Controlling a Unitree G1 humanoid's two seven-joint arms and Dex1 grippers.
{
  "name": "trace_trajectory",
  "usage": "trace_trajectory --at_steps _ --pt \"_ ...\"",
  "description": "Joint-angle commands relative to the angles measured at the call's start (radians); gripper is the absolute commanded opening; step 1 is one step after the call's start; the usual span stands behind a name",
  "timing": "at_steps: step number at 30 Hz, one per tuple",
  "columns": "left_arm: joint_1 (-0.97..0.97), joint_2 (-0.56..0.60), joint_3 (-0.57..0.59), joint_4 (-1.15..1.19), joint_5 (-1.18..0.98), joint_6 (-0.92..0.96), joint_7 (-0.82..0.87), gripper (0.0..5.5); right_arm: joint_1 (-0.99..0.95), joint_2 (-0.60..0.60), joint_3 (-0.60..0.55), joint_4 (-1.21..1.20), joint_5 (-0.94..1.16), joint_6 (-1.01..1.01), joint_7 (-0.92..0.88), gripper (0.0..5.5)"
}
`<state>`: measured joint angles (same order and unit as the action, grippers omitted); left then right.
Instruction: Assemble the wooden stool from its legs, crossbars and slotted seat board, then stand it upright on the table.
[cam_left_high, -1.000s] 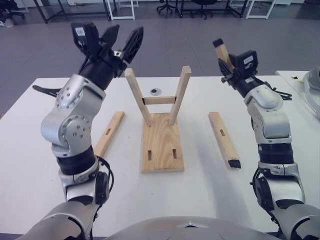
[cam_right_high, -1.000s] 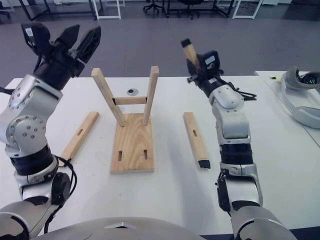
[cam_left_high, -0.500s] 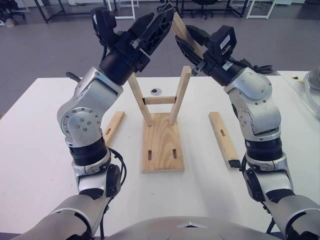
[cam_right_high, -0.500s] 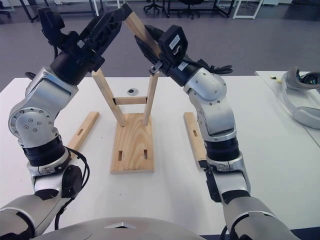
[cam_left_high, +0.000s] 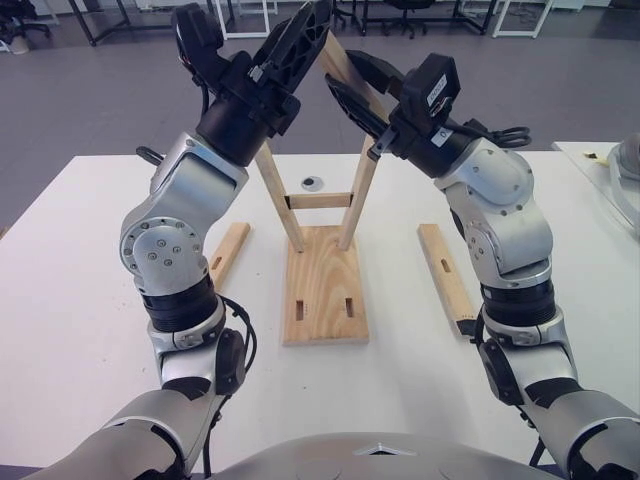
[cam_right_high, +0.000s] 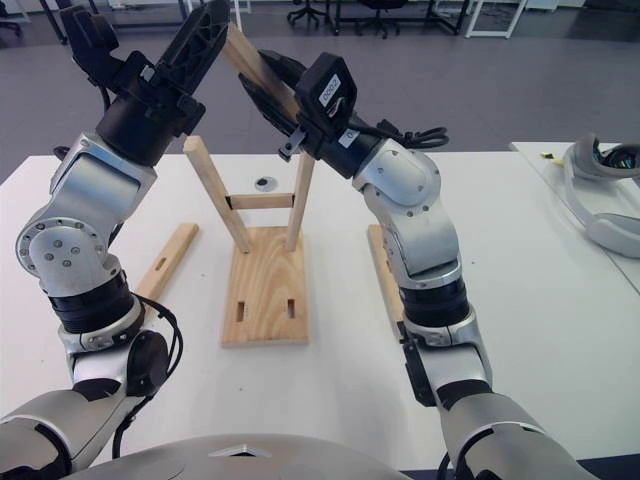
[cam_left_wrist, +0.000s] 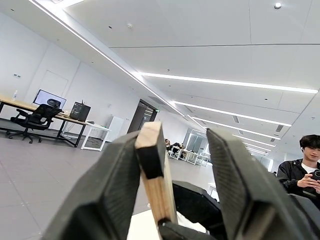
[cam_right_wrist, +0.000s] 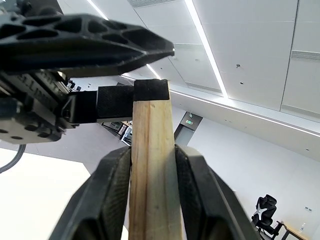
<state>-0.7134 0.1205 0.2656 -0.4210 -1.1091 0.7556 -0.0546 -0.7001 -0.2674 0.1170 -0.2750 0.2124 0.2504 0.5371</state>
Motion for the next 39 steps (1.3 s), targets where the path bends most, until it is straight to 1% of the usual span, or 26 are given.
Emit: trace_trajectory --at_steps 1,8,12,13,14,17,18,19,21,23,24,26,28,30,34,39 --pt "0.005 0.006 -0.026 0.0 -0.022 0.0 0.012 1.57 -0.008 0.0 0.008 -0.012 0.01 -0.014 0.02 1.33" --pt "0.018 0.006 -0.043 0.001 -0.024 -0.005 0.018 0.49 -0.003 0.002 0.015 -0.01 0.014 -0.023 0.034 1.33" --pt "0.041 0.01 -0.053 -0.008 -0.011 -0.025 0.026 0.41 0.002 -0.003 0.018 -0.011 0.018 -0.003 0.037 1.33" --pt "0.045 0.014 -0.053 -0.008 -0.01 -0.029 0.027 0.41 0.005 -0.004 0.021 -0.013 0.02 0.007 0.04 1.7" --pt "0.051 0.019 -0.053 -0.012 -0.01 -0.032 0.03 0.41 0.01 -0.006 0.027 -0.017 0.024 0.018 0.046 1.83" --pt "0.12 0.054 -0.03 -0.075 -0.027 -0.026 0.057 0.41 0.06 -0.039 0.056 -0.035 0.01 0.034 0.075 2.51" --pt "0.161 0.082 0.002 -0.107 -0.049 -0.022 0.068 0.41 0.087 -0.062 0.054 -0.039 0.001 0.036 0.084 2.64" --pt "0.213 0.127 0.053 -0.142 -0.078 -0.015 0.073 0.41 0.109 -0.087 0.036 -0.033 -0.005 0.033 0.09 2.87" --pt "0.348 0.262 0.211 -0.201 -0.163 0.006 0.048 0.41 0.12 -0.122 -0.03 0.0 -0.002 0.025 0.076 3.2" --pt "0.505 0.393 0.36 -0.226 -0.206 0.028 -0.048 0.41 0.106 -0.125 -0.088 0.05 0.011 0.014 0.05 3.26" --pt "0.593 0.446 0.415 -0.213 -0.173 0.032 -0.121 0.41 0.103 -0.117 -0.118 0.083 0.009 0.006 0.021 3.26" --pt "0.731 0.505 0.461 -0.158 -0.064 -0.007 -0.245 0.41 0.111 -0.113 -0.145 0.154 -0.033 -0.03 -0.036 3.26" --pt "0.81 0.494 0.453 -0.032 0.058 -0.103 -0.35 0.41 0.145 -0.103 -0.155 0.236 -0.071 -0.068 -0.088 3.26" --pt "0.815 0.467 0.422 0.101 0.142 -0.194 -0.431 0.41 0.187 -0.087 -0.151 0.299 -0.093 -0.099 -0.116 3.26" --pt "0.72 0.422 0.323 0.363 0.279 -0.37 -0.563 0.41 0.266 -0.069 -0.136 0.429 -0.131 -0.169 -0.135 3.26" --pt "0.605 0.366 0.21 0.557 0.399 -0.51 -0.635 0.41 0.304 -0.06 -0.142 0.549 -0.154 -0.229 -0.158 3.26"
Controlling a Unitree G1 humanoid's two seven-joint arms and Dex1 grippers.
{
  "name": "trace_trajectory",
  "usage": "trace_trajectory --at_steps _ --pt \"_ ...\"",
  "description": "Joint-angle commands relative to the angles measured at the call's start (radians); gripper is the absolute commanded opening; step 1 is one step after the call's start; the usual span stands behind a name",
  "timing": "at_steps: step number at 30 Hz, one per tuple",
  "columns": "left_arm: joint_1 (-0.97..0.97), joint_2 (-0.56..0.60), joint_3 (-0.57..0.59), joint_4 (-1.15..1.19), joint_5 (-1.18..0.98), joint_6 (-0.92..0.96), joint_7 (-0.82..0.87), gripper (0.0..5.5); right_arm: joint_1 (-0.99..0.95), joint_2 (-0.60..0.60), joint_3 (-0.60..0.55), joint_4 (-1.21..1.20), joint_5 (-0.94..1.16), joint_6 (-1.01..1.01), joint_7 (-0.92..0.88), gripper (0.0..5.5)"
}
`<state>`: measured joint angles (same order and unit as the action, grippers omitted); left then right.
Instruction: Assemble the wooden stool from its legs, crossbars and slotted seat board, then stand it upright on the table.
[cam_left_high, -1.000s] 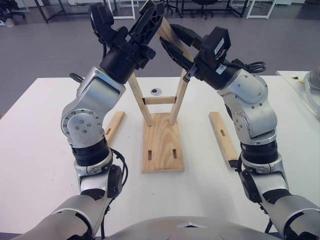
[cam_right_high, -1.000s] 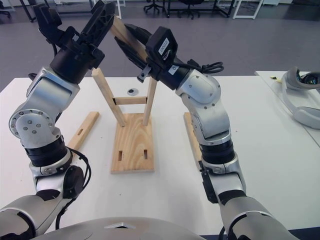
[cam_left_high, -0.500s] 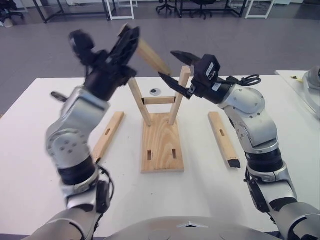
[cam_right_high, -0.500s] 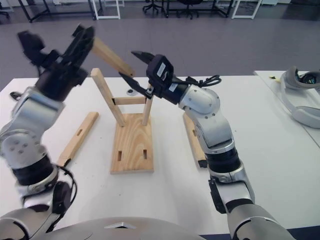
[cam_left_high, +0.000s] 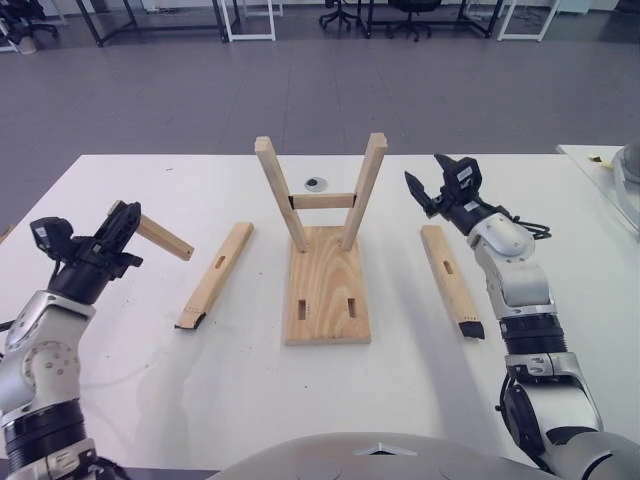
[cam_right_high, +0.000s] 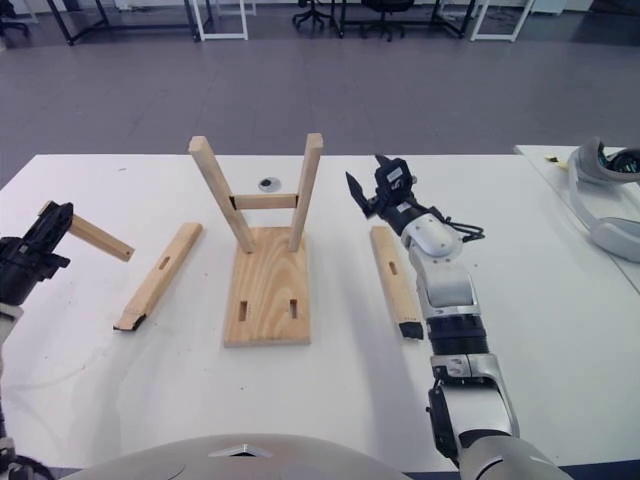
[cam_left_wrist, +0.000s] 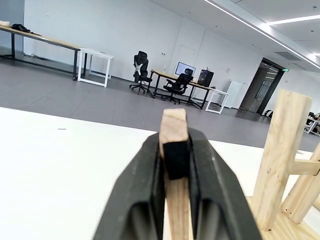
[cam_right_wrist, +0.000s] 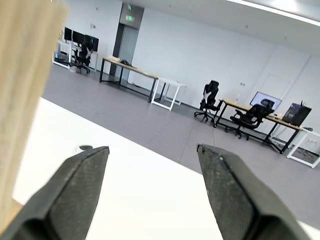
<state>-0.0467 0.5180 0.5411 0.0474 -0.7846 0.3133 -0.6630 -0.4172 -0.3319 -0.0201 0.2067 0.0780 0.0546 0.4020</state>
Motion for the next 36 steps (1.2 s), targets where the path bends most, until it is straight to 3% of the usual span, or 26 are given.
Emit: trace_trajectory --at_steps 1,6,16,36 --pt "-0.075 -0.042 -0.088 0.119 0.102 -0.092 -0.032 0.41 0.026 0.006 -0.005 0.085 -0.025 -0.042 -0.029 3.26" --pt "-0.076 -0.066 -0.127 0.165 0.172 -0.15 -0.023 0.41 0.044 0.014 0.002 0.111 -0.038 -0.063 -0.045 3.26" --pt "0.026 -0.097 -0.107 -0.018 0.147 -0.087 0.061 0.41 0.032 0.027 0.02 0.136 -0.059 -0.085 -0.046 3.26" --pt "0.013 -0.117 -0.109 0.035 0.172 -0.105 0.075 0.41 0.02 0.037 0.025 0.154 -0.058 -0.098 -0.054 3.26"
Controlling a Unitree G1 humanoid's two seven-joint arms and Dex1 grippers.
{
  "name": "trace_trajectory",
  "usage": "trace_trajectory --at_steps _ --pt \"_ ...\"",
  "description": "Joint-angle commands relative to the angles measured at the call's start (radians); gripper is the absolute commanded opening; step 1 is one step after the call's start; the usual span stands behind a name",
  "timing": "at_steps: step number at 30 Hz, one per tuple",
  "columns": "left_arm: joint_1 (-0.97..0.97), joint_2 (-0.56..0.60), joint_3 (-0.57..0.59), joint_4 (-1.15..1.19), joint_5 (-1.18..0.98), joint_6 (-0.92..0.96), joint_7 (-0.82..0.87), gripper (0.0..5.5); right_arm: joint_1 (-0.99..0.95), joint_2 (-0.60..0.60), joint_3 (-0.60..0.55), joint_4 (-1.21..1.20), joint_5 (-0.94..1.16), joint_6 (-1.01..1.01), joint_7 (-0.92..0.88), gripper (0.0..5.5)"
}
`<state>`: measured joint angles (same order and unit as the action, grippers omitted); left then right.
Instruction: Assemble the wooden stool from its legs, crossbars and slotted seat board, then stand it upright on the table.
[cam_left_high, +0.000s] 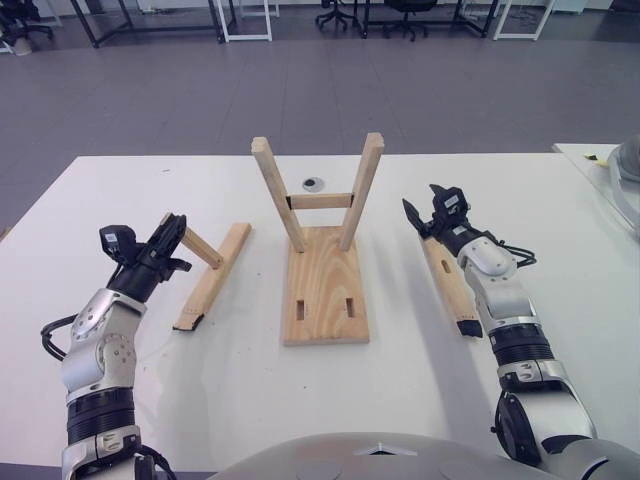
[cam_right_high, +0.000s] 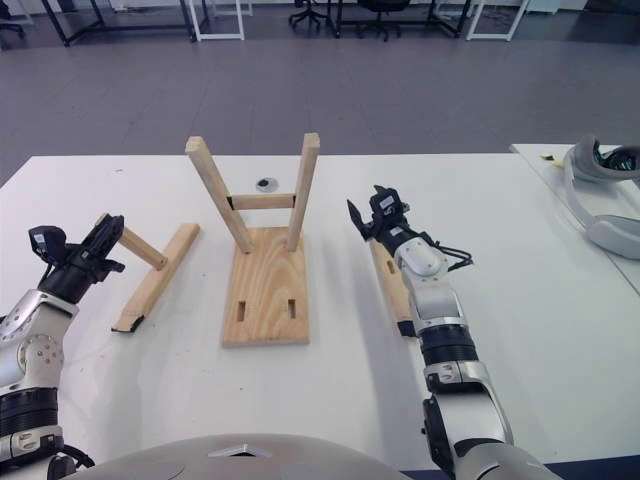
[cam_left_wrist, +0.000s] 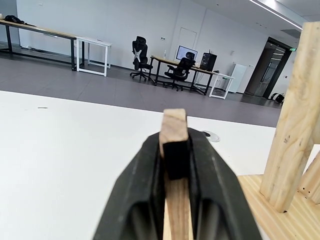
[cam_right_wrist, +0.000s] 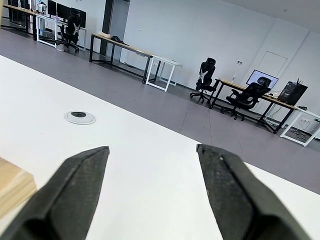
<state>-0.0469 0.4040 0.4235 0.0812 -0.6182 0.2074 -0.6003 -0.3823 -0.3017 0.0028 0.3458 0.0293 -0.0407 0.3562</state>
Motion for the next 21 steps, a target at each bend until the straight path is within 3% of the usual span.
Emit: trace_trajectory --at_steps 1,10,21 --pt "0.017 -0.003 0.013 0.002 0.007 -0.001 0.014 0.41 -0.015 0.007 0.003 0.015 -0.01 -0.003 -0.009 3.26" --pt "0.025 -0.018 0.002 0.024 0.037 -0.031 0.032 0.41 -0.018 0.008 0.006 0.021 -0.011 -0.008 -0.014 3.26" --pt "0.069 -0.009 -0.171 0.056 0.19 0.012 0.085 0.41 -0.015 0.007 0.025 0.031 -0.048 -0.021 -0.016 3.26"
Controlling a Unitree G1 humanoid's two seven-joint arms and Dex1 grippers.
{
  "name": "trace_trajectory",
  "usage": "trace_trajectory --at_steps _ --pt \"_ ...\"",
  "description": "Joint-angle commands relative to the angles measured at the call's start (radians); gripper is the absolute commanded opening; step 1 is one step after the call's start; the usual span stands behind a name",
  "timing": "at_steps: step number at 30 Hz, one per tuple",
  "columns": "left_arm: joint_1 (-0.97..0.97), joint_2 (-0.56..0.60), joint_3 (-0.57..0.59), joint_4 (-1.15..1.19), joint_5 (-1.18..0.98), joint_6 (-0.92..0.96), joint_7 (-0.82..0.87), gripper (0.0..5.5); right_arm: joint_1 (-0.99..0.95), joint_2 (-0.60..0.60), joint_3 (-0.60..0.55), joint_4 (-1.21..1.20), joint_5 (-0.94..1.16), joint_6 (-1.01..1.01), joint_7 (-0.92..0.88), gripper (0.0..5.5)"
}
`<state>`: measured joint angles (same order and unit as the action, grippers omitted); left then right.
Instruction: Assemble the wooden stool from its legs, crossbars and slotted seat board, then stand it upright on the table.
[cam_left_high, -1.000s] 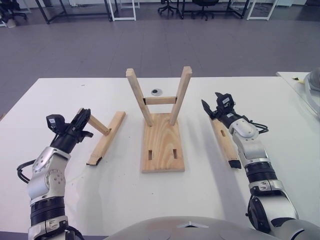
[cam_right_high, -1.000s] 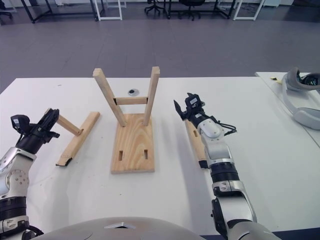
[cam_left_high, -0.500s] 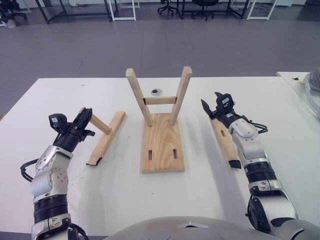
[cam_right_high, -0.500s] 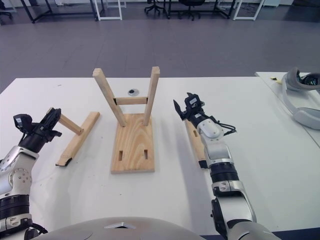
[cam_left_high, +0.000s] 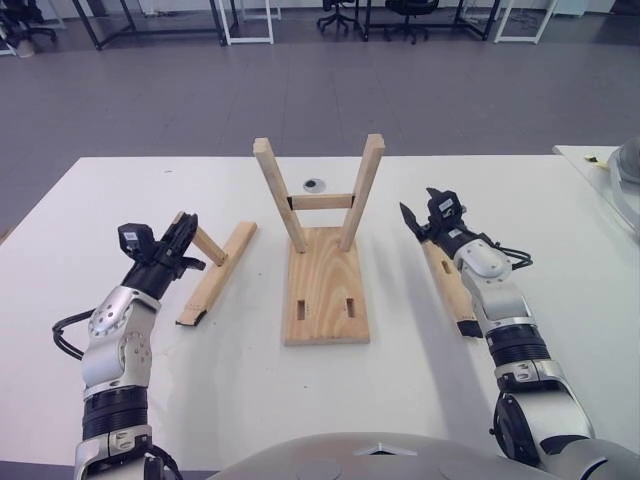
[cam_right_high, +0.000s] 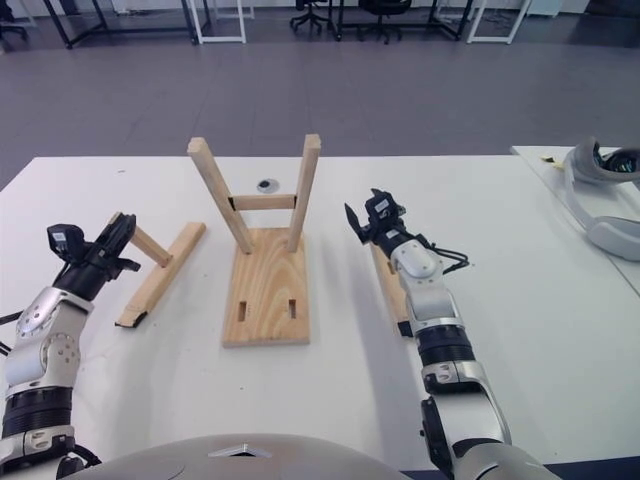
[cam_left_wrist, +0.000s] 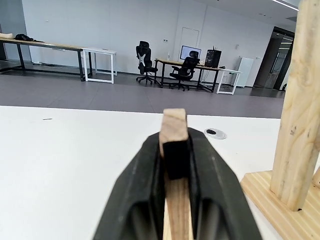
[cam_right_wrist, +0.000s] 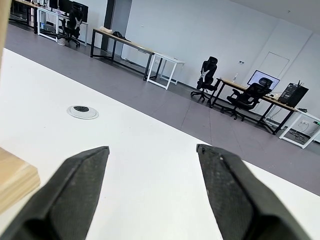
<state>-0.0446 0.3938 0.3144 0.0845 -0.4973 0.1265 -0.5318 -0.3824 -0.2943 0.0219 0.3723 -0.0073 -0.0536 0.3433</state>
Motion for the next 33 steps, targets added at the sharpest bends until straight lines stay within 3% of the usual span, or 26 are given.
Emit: trace_trajectory --at_steps 1,8,19,29,33 --pt "0.071 0.009 -0.079 0.046 0.078 0.106 0.017 0.41 -0.015 -0.001 0.007 0.005 -0.015 -0.009 -0.003 3.26" --pt "0.077 0.012 -0.105 0.095 0.067 0.161 0.026 0.41 -0.024 0.002 0.016 0.029 -0.035 -0.017 -0.009 3.26" --pt "0.146 -0.025 -0.158 0.162 0.117 0.08 0.039 0.41 -0.043 0.001 0.029 0.082 -0.051 -0.036 -0.005 3.26" --pt "0.117 0.003 -0.119 0.104 0.106 0.06 0.091 0.41 -0.054 0.02 0.037 0.113 -0.061 -0.053 -0.022 3.26" --pt "0.143 0.026 -0.089 0.017 0.103 0.076 0.114 1.22 -0.057 0.026 0.039 0.112 -0.064 -0.053 -0.028 3.26"
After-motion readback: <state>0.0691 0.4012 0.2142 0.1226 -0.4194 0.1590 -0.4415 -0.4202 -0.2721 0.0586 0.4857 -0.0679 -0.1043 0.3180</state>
